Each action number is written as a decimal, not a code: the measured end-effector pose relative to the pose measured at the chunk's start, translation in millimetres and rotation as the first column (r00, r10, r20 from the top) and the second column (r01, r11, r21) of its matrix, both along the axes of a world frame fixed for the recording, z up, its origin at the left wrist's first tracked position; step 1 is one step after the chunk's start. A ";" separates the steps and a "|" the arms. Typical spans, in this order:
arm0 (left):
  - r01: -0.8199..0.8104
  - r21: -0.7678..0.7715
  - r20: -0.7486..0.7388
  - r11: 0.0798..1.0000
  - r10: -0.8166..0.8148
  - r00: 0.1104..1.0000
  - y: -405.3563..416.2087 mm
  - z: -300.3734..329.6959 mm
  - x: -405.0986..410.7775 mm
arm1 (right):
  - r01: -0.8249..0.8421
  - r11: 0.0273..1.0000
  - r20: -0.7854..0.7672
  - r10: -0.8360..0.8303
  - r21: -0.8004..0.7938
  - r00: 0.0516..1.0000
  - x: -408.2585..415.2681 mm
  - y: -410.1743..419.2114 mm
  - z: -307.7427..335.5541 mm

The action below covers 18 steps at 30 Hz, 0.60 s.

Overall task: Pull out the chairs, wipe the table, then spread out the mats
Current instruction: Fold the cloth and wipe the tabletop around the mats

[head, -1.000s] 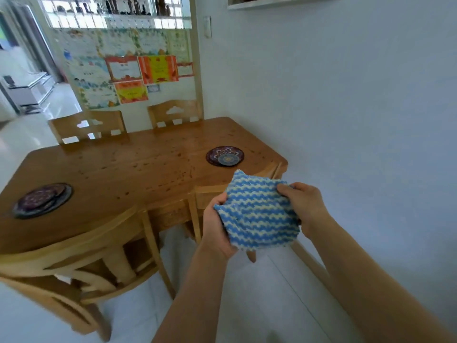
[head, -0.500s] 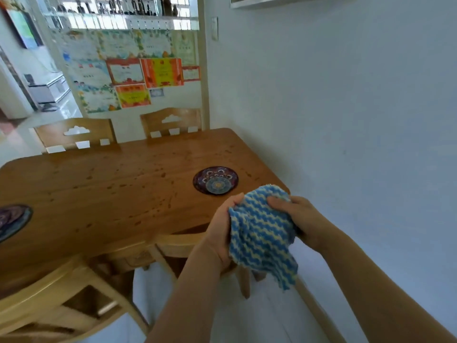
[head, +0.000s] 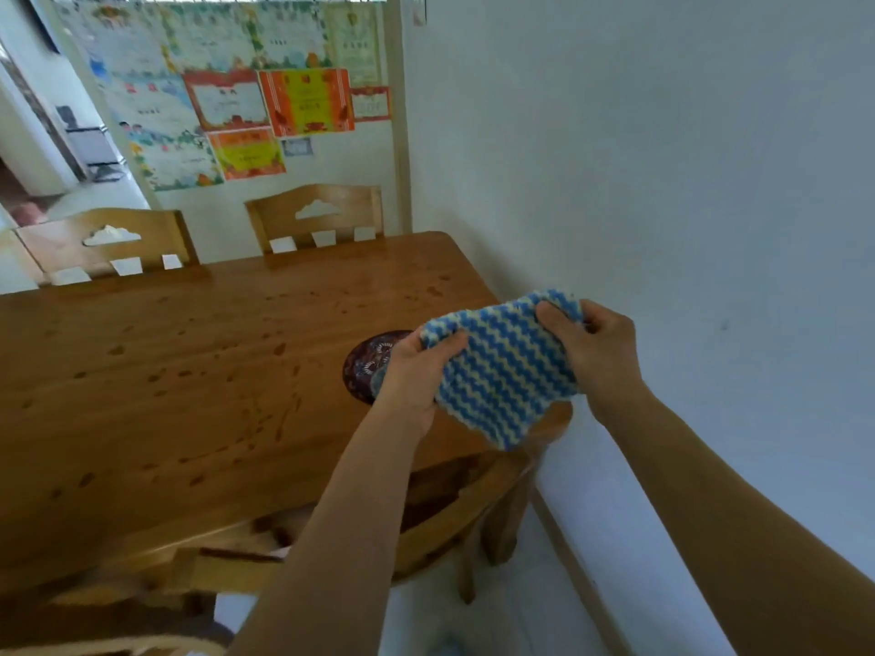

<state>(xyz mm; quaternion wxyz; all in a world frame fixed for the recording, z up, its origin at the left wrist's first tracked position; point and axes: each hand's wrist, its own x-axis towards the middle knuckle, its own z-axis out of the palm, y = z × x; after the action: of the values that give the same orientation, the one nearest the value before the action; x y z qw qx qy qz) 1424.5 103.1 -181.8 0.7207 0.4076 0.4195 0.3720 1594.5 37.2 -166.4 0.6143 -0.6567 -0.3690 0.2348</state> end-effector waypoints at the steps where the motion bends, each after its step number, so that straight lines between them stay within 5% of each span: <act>1: -0.021 0.053 -0.014 0.998 0.022 1.000 22.1 -0.4 11.5 | -0.002 1.000 0.017 0.002 0.015 1.000 11.1 19.4 0.4; 5: -0.076 0.188 -0.098 0.979 0.095 0.991 87.5 -1.7 38.2 | -0.051 0.999 0.045 0.051 0.013 0.998 38.9 79.2 -0.3; 12: 0.023 0.085 -0.222 0.996 -0.004 0.975 139.3 -50.5 57.7 | -0.138 0.980 0.072 0.149 -0.142 0.986 71.2 133.2 -49.6; 16: 0.137 0.090 -0.328 0.986 -0.100 0.939 148.7 -89.9 69.0 | -0.136 0.934 0.097 0.177 -0.331 0.979 88.9 149.9 -98.7; 18: 0.229 0.114 -0.494 0.967 -0.145 0.858 156.0 -115.4 71.3 | -0.039 0.797 0.228 0.218 -0.603 0.949 101.6 159.2 -132.8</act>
<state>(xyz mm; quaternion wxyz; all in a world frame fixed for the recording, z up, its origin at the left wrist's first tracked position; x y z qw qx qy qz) 1495.8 259.1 -297.2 0.5894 0.5856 0.5106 0.2211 1696.1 196.4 -299.1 0.3020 -0.8148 -0.4064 0.2822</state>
